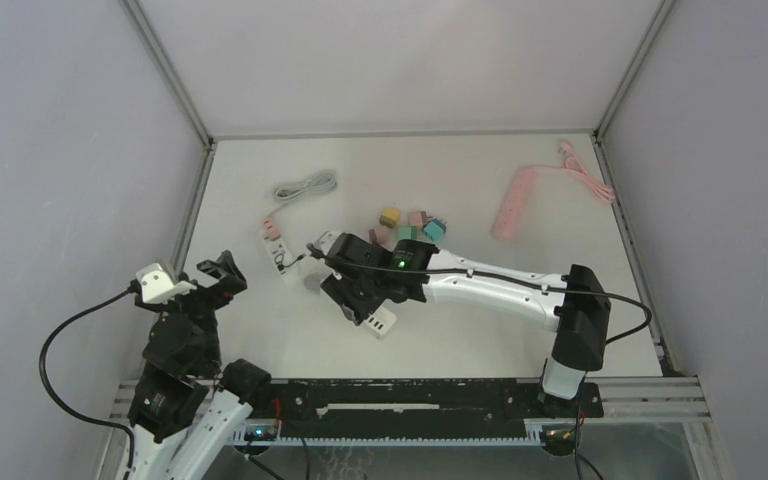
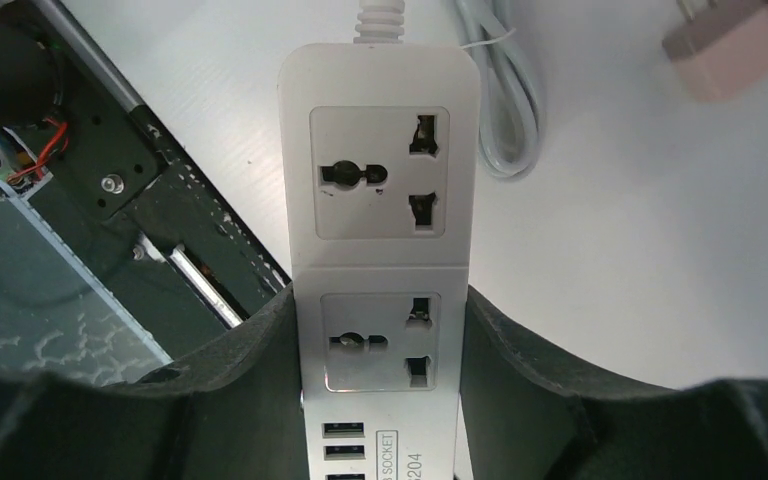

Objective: Insert the plug
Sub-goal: Pick up the socket from the center of the board, then place the socket at the center of the board.

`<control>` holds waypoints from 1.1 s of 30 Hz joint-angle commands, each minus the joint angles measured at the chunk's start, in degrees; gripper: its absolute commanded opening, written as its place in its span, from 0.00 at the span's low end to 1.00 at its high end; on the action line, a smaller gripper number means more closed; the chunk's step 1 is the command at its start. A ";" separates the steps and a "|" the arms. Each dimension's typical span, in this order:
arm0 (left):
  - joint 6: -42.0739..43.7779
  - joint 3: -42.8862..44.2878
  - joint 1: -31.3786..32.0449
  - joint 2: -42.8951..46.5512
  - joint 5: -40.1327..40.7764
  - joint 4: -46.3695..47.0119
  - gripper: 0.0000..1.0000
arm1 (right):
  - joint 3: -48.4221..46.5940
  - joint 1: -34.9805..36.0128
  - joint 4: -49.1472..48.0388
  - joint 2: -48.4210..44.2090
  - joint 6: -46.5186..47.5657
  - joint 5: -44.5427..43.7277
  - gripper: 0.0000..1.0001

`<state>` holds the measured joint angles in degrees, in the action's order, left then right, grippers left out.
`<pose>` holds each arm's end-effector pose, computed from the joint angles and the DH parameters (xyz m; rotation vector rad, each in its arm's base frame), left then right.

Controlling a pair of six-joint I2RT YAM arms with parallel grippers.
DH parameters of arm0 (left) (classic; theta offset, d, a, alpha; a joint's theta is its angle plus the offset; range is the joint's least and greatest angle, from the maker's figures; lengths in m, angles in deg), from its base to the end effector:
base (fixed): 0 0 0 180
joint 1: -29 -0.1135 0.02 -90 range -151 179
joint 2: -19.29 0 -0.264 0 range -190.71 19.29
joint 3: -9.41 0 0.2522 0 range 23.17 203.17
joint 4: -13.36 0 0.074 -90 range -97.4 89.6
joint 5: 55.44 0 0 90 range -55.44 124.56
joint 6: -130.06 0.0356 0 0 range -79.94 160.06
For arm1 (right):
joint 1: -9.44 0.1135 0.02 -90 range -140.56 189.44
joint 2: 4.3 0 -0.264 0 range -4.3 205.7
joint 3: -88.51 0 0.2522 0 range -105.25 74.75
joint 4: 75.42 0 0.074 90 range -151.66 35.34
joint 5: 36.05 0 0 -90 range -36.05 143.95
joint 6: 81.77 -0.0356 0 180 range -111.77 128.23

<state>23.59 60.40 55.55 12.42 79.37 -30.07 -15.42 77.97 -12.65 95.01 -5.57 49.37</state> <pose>0.0454 0.0054 0.3218 -0.4726 1.4891 0.0180 0.1388 0.3450 0.3013 -1.1873 2.3595 0.4165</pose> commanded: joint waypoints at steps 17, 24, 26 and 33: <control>0.36 -1.11 -1.25 -2.47 -1.05 2.27 1.00 | 22.64 -2.48 -11.94 1.96 16.08 -4.77 0.00; 0.46 -1.12 -1.32 -3.24 -1.28 2.26 1.00 | 22.87 -1.54 -7.85 6.19 22.10 -12.84 0.00; 0.41 -1.09 -1.40 -3.45 -1.48 2.27 1.00 | 22.93 -1.39 -6.25 6.06 22.60 -13.22 0.00; 0.54 -1.17 -1.63 -4.56 -2.80 2.59 1.00 | 24.14 -2.63 -8.28 3.16 21.93 -10.76 0.33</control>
<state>23.57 60.40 54.43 9.16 78.22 -29.57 7.34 76.60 -20.65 100.23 15.82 39.66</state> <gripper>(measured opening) 0.998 0.585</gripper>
